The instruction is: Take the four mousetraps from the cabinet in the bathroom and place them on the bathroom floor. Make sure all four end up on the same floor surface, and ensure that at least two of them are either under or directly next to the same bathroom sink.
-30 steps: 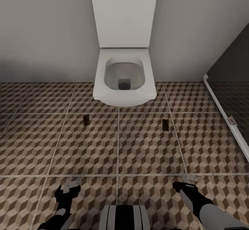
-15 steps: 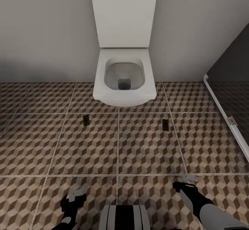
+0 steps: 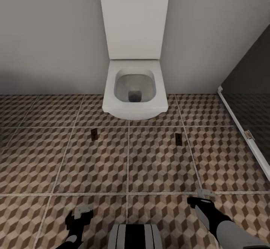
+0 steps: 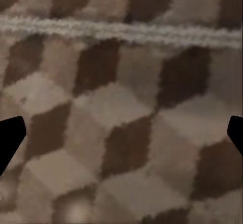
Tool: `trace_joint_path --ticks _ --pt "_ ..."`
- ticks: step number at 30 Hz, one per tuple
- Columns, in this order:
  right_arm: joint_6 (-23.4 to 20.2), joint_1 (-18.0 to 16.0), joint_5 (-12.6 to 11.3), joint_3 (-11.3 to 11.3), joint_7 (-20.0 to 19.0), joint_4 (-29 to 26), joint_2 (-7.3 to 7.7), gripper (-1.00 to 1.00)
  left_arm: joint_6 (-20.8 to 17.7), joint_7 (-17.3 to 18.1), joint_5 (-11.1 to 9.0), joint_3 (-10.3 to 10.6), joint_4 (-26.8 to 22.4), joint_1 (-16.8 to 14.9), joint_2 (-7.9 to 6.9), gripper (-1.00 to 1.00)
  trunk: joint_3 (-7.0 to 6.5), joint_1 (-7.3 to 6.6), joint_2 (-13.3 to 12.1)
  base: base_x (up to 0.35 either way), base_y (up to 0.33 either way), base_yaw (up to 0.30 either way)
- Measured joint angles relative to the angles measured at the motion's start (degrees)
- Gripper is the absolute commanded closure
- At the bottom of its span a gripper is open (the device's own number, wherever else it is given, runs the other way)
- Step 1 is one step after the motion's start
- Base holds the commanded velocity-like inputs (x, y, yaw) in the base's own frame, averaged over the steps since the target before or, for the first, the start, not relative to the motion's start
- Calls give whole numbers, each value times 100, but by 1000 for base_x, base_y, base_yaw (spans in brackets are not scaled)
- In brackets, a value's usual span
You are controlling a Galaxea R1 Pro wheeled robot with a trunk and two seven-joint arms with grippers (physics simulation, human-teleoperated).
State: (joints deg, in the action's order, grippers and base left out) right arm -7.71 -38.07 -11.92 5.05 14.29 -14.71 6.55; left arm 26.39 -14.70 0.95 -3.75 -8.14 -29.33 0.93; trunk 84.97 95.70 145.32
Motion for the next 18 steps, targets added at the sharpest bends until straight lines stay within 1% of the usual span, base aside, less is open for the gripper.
trace_joint_path --ticks 18 --pt "0 0 0 8 2 0 0 -100 10 -16 -7 -10 -67 0 -24 -100 -399 -46 -24 0 0 0"
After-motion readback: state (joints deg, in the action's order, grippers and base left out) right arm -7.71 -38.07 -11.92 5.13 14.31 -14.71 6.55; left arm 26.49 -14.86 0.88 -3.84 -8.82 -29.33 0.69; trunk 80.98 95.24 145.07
